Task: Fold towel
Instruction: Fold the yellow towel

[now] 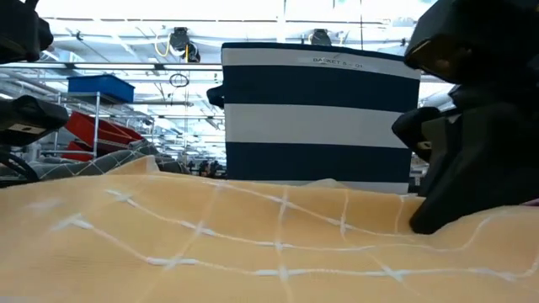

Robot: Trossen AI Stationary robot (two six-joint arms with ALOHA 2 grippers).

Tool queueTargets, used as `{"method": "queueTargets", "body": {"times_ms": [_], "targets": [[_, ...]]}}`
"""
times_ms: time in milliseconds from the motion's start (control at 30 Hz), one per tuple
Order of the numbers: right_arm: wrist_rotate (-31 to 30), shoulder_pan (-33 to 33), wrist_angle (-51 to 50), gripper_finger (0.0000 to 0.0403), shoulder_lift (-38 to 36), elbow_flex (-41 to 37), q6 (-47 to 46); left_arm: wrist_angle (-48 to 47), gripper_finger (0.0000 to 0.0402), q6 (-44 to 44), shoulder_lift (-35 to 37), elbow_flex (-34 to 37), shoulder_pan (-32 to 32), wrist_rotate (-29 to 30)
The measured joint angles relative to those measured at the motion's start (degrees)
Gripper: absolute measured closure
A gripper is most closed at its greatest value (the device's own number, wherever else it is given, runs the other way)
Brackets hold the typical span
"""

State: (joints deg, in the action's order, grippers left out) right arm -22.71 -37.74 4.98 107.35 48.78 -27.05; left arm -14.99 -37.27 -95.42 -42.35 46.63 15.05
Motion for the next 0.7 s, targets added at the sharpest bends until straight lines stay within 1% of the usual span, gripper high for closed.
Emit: {"method": "queueTargets", "body": {"times_ms": [133, 200, 300, 500, 700], "targets": [[-1.54, -0.69, -2.14, 0.0400, -2.16, -0.25, 1.20, -0.21, 0.0392, 0.29, 0.00, -0.13, 0.00, 0.02], [-2.98, -0.92, -3.78, 0.0401, -3.64, -0.31, 1.34, -0.40, 0.0395, 0.80, -0.02, -0.80, 0.04, 0.76], [-4.52, -1.02, -5.87, 0.0401, -5.79, -0.29, 1.58, -2.39, 0.0397, 3.12, -0.27, -2.93, 0.45, 3.36], [-7.88, -1.23, -6.84, 0.0402, -10.66, -0.31, 5.20, -11.19, 0.0398, 6.96, -0.08, -10.77, 0.87, 9.72], [-12.38, -2.64, -7.69, 0.0403, -17.61, -0.29, 10.10, -25.75, 0.0399, 8.05, 0.04, -21.38, 2.57, 18.27]]}}
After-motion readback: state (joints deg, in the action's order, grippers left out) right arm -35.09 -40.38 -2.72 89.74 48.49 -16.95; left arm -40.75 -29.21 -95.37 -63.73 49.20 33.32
